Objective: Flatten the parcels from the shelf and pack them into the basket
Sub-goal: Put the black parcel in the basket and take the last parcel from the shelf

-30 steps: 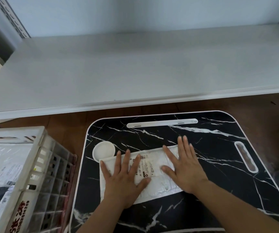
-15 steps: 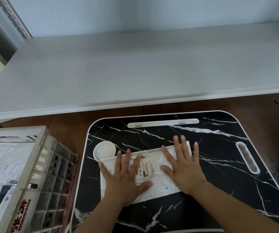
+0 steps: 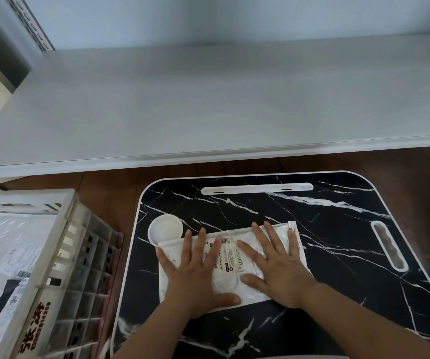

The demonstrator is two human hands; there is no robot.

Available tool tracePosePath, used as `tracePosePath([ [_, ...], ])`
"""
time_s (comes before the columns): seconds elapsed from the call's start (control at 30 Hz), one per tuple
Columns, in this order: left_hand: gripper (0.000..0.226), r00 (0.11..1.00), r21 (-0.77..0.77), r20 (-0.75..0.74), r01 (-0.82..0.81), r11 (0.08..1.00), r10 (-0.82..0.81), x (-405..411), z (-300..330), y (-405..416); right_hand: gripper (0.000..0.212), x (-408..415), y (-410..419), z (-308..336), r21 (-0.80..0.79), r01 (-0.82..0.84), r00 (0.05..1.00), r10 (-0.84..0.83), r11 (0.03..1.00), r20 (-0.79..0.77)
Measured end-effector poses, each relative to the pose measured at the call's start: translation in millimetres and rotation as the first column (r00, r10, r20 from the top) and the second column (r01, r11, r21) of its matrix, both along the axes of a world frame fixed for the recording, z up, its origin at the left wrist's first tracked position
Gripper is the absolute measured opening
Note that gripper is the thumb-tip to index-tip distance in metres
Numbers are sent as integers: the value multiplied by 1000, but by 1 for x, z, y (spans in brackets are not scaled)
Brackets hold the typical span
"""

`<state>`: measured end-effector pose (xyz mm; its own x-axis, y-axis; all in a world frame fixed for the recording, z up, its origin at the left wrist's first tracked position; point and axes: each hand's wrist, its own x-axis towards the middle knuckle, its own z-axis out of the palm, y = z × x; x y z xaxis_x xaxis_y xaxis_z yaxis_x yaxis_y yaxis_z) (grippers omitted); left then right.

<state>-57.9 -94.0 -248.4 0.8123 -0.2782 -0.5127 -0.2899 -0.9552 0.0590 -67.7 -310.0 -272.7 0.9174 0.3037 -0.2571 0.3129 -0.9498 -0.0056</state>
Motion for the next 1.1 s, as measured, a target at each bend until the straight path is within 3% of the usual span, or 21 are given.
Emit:
tracePosePath([
  [0.17,114,999,-20,-33,-6,1000,5,1,4,0,70,5,2,14,49,-24,998,27,998,-51],
  [0.2,113,999,-28,-35,-3,1000,2,0,4,2,71,4,3,18,56,3,991,4,998,-133],
  [0.27,110,999,-34,-25,31,999,-32,-2,5,8,81,5,8,29,29,31,972,-24,999,-234],
  [0.37,98,1000,-28,-8,27,999,-27,-12,10,25,90,5,15,43,-22,82,968,-85,996,-238],
  [0.47,89,979,9,52,-198,980,197,-23,21,43,76,-4,25,61,-40,161,976,-165,986,-138],
  [0.6,59,890,-129,155,-412,902,429,-32,45,49,100,-18,42,71,75,370,924,-358,926,-134],
  [0.63,56,840,-239,120,-493,836,530,-34,47,47,108,-22,44,72,136,478,873,-453,868,-178],
  [0.67,60,749,-362,29,-609,706,662,-34,45,46,111,-26,44,71,197,591,802,-544,782,-246],
  [0.73,78,459,-516,-330,-819,249,825,-36,45,37,94,-36,44,72,259,740,667,-630,620,-398],
  [0.77,81,328,-505,-499,-862,39,802,-38,47,31,77,-41,44,73,281,775,626,-627,566,-464],
  [0.8,83,241,-461,-623,-881,-101,744,-41,49,26,58,-44,45,74,306,797,598,-602,521,-529],
  [0.83,83,198,-413,-722,-892,-183,663,-46,52,19,42,-48,45,74,352,815,576,-571,461,-585],
  [0.9,81,194,-359,-825,-905,-227,531,-58,59,6,29,-50,46,75,468,843,536,-490,265,-688],
  [0.93,78,233,-387,-811,-902,-193,536,-62,59,3,30,-51,48,80,512,844,525,-445,160,-726],
  [1.0,71,362,-491,-686,-870,-35,631,-62,65,2,28,-50,53,101,561,828,524,-349,-6,-777],
  [1.03,66,400,-521,-641,-853,12,655,-60,72,4,26,-49,56,113,575,816,536,-294,-59,-791],
  [1.1,57,449,-577,-679,-815,-44,581,-54,89,17,23,-45,65,139,609,784,581,-204,-117,-788],
])
